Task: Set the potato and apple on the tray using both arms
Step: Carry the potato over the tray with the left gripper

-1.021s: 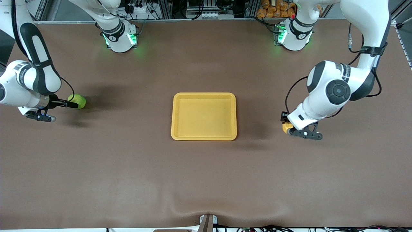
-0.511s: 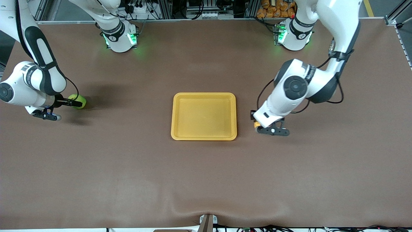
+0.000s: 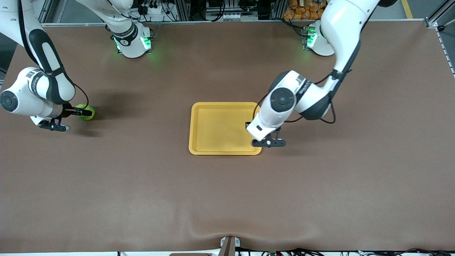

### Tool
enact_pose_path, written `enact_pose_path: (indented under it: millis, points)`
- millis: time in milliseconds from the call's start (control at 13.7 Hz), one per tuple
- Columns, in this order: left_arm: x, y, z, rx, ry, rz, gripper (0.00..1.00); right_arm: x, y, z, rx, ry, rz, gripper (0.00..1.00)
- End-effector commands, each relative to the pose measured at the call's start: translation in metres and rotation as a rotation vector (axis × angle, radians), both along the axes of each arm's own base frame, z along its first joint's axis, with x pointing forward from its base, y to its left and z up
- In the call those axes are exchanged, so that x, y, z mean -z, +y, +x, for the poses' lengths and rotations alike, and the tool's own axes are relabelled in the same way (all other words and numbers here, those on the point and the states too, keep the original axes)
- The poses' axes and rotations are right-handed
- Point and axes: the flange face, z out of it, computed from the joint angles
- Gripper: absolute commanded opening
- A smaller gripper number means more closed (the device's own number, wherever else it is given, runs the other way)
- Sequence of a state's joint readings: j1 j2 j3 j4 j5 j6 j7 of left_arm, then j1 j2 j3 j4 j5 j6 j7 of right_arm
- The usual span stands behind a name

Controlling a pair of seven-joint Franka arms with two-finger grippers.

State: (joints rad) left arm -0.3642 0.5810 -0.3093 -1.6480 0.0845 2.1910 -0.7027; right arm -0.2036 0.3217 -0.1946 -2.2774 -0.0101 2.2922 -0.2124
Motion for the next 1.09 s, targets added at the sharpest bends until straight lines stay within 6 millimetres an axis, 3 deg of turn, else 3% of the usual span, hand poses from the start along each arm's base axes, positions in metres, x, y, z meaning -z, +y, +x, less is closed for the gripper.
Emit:
enact_pose_path:
  millis: [0,146,438,657,1021]
  points:
    - [0.011,-0.016,0.002,-0.032,0.010,0.017,0.00,-0.002,-0.001,-0.003,-0.020,-0.006,0.010,0.05]
    - [0.019,-0.031,-0.007,-0.013,0.015,0.019,0.00,-0.012,-0.001,0.002,-0.050,0.004,0.026,0.00]
    - [0.032,-0.034,-0.010,-0.027,0.029,0.026,0.00,-0.053,-0.008,0.030,-0.069,0.061,0.056,0.00]
    - [0.046,-0.033,-0.011,-0.012,0.030,0.051,0.00,-0.060,-0.001,0.040,-0.087,0.048,0.050,0.00]
    - [0.062,-0.031,-0.013,-0.013,0.052,0.061,0.00,-0.083,0.031,0.063,-0.132,0.041,0.044,0.00]
